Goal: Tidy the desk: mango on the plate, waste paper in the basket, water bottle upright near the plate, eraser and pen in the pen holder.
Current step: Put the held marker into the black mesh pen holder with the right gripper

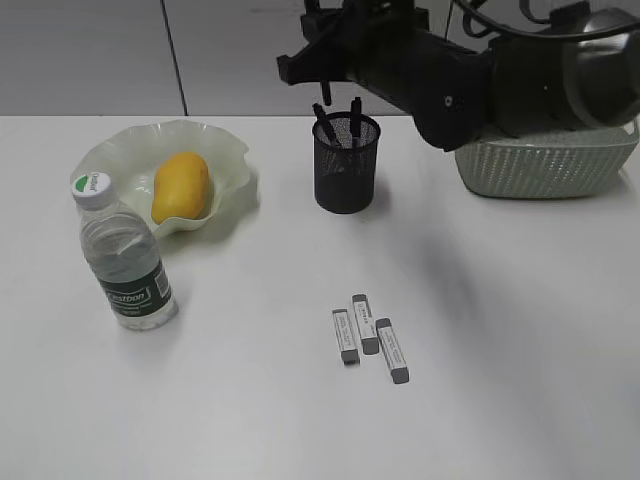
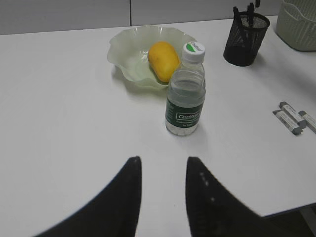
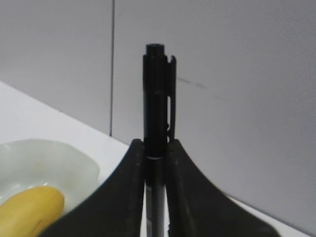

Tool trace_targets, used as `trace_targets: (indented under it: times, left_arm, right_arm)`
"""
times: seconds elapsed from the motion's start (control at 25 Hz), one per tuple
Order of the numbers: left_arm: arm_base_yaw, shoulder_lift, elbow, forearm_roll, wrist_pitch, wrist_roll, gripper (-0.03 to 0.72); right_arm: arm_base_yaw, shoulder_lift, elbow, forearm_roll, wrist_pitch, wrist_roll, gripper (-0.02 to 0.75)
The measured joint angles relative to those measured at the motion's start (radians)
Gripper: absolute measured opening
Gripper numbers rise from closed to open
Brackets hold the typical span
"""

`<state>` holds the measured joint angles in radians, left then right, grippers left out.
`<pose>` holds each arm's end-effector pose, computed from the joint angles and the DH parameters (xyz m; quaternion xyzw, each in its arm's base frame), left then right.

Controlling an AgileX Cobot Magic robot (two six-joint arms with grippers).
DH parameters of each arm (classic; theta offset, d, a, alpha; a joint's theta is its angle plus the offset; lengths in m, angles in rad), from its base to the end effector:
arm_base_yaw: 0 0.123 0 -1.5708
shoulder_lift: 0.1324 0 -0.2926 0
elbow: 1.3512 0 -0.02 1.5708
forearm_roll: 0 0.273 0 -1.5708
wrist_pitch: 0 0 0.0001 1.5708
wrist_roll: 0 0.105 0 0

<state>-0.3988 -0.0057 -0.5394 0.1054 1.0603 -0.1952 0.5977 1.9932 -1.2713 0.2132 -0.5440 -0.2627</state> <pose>0.0160 0.0037 0.2942 0.0822 0.8360 -0.1078 0.5318 0.4112 0.2661 0.2153 -0.2114 0.7109 0.1322 0.6577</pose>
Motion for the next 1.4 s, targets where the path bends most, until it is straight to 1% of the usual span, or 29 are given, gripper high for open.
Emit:
trace_targets:
  times: [0.12, 0.24, 0.56, 0.64, 0.68, 0.92, 1.0, 1.04, 1.16, 1.32, 1.4]
  left_arm:
    - [0.0, 0.0, 0.0, 0.0, 0.0, 0.0, 0.23]
    - [0.0, 0.0, 0.0, 0.0, 0.0, 0.0, 0.23]
    - [0.0, 0.0, 0.0, 0.0, 0.0, 0.0, 0.23]
    - [0.0, 0.0, 0.0, 0.0, 0.0, 0.0, 0.23]
    - [0.0, 0.0, 0.0, 0.0, 0.0, 0.0, 0.23]
    - [0.0, 0.0, 0.0, 0.0, 0.0, 0.0, 0.23]
    - [0.0, 0.0, 0.0, 0.0, 0.001, 0.0, 0.23]
    - [0.0, 0.0, 0.0, 0.0, 0.001, 0.0, 0.23]
    - [0.0, 0.0, 0.0, 0.0, 0.001, 0.0, 0.229]
    - [0.0, 0.0, 0.0, 0.0, 0.001, 0.0, 0.229]
    - [0.0, 0.0, 0.0, 0.0, 0.001, 0.0, 0.229]
  right_arm:
    - [-0.022, 0.029, 0.003, 0.032, -0.088, -0.003, 0.102]
    - [-0.035, 0.071, 0.004, 0.073, -0.13, -0.004, 0.102]
    - [-0.037, 0.153, 0.006, 0.094, -0.134, -0.005, 0.107]
    - [-0.037, 0.156, 0.006, 0.103, -0.117, -0.006, 0.143]
    - [-0.037, 0.156, 0.006, 0.113, -0.107, -0.006, 0.174]
    - [-0.037, 0.146, 0.006, 0.142, -0.071, -0.006, 0.389]
    - [-0.037, 0.117, 0.006, 0.144, -0.014, -0.013, 0.439]
    - [-0.037, 0.09, 0.006, 0.146, 0.035, -0.026, 0.449]
    - [-0.037, -0.025, 0.007, 0.147, 0.254, -0.092, 0.464]
    - [-0.037, -0.22, 0.007, 0.113, 0.67, -0.13, 0.465]
    - [-0.037, -0.308, 0.007, 0.052, 0.891, -0.083, 0.465]
